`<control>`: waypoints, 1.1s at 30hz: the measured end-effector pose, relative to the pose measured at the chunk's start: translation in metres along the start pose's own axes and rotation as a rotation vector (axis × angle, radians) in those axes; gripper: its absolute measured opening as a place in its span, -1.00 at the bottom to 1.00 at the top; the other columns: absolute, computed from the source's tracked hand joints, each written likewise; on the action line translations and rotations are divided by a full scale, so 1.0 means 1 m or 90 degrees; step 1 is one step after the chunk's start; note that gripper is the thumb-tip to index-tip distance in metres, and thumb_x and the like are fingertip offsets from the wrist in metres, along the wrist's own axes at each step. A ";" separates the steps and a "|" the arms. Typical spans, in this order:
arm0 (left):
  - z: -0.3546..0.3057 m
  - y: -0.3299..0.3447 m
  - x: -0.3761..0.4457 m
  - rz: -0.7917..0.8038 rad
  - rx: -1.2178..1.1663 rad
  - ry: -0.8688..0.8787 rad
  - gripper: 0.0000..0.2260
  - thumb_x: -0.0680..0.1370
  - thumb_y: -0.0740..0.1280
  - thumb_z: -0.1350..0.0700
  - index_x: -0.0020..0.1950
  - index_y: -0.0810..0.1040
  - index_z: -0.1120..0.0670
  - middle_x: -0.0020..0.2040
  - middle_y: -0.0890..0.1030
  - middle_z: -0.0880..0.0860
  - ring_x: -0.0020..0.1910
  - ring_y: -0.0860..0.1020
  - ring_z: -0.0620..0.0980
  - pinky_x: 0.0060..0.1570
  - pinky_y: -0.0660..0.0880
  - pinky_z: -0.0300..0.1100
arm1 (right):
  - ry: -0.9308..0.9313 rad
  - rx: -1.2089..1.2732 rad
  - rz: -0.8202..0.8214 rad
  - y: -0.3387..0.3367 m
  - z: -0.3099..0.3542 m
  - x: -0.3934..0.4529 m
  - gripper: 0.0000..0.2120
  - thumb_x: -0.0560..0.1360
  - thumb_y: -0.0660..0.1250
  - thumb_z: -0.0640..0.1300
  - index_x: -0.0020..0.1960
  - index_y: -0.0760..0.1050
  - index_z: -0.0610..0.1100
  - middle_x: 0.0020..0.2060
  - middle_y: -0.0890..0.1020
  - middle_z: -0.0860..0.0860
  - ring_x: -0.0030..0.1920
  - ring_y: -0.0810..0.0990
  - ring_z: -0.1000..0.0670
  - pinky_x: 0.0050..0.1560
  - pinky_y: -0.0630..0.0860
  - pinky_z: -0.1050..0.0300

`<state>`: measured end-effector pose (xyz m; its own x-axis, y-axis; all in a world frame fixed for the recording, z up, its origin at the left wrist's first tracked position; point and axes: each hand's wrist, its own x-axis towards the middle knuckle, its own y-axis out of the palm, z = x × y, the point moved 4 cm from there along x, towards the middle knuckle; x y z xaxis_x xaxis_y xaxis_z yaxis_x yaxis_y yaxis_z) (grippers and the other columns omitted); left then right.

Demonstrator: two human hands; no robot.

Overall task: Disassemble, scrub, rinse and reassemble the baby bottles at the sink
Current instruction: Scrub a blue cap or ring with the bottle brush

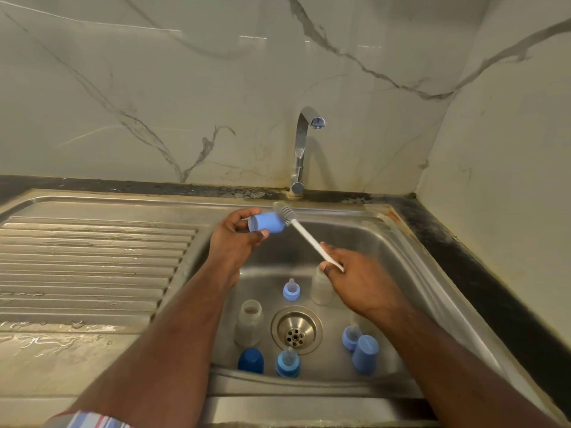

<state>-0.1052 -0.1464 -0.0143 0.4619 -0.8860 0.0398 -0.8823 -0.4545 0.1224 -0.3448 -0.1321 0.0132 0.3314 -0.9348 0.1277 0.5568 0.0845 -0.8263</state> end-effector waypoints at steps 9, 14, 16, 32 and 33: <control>0.002 0.000 0.003 0.015 0.025 0.049 -0.58 0.45 0.48 0.41 0.09 0.66 -0.10 0.02 0.67 0.06 -0.14 0.60 -0.02 -0.22 0.54 -0.20 | 0.014 0.011 0.005 0.001 -0.002 0.000 -0.56 0.65 0.21 0.06 0.52 0.34 0.13 0.31 0.58 0.10 0.05 0.57 0.10 -0.12 0.36 0.34; 0.005 0.000 0.006 0.020 -0.020 0.042 -0.59 0.48 0.49 0.34 0.15 0.57 -0.11 0.14 0.65 0.07 -0.07 0.59 0.01 -0.24 0.50 -0.13 | 0.002 0.024 0.028 0.003 0.002 -0.005 -0.57 0.65 0.21 0.07 0.51 0.35 0.14 0.27 0.60 0.10 -0.05 0.56 0.13 -0.05 0.43 0.23; 0.006 -0.002 0.006 0.004 -0.014 0.046 -0.66 0.49 0.49 0.31 0.12 0.59 -0.08 0.17 0.66 0.05 -0.07 0.60 -0.02 -0.25 0.49 -0.17 | -0.001 0.018 0.028 0.003 0.003 -0.005 -0.57 0.65 0.20 0.08 0.51 0.34 0.14 0.27 0.60 0.10 -0.06 0.55 0.14 -0.06 0.43 0.25; 0.007 0.004 0.005 0.010 0.254 0.135 -0.62 0.50 0.50 0.25 0.27 0.54 0.00 0.13 0.61 -0.08 -0.18 0.68 -0.13 -0.29 0.55 -0.25 | -0.035 0.018 0.005 0.001 0.017 -0.013 -0.56 0.65 0.20 0.10 0.52 0.29 0.20 0.22 0.63 0.12 -0.02 0.61 0.11 0.03 0.54 0.19; 0.007 0.003 0.005 0.009 0.246 0.129 -0.62 0.50 0.50 0.25 0.27 0.54 0.02 0.14 0.61 -0.07 -0.14 0.69 -0.08 -0.28 0.54 -0.23 | -0.039 0.013 0.016 0.002 0.018 -0.013 -0.56 0.64 0.20 0.10 0.51 0.31 0.22 0.23 0.62 0.14 0.00 0.61 0.11 0.03 0.52 0.21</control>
<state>-0.1066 -0.1528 -0.0204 0.4241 -0.8738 0.2380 -0.8397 -0.4779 -0.2581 -0.3348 -0.1137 0.0198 0.3913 -0.9093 0.1416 0.5637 0.1152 -0.8179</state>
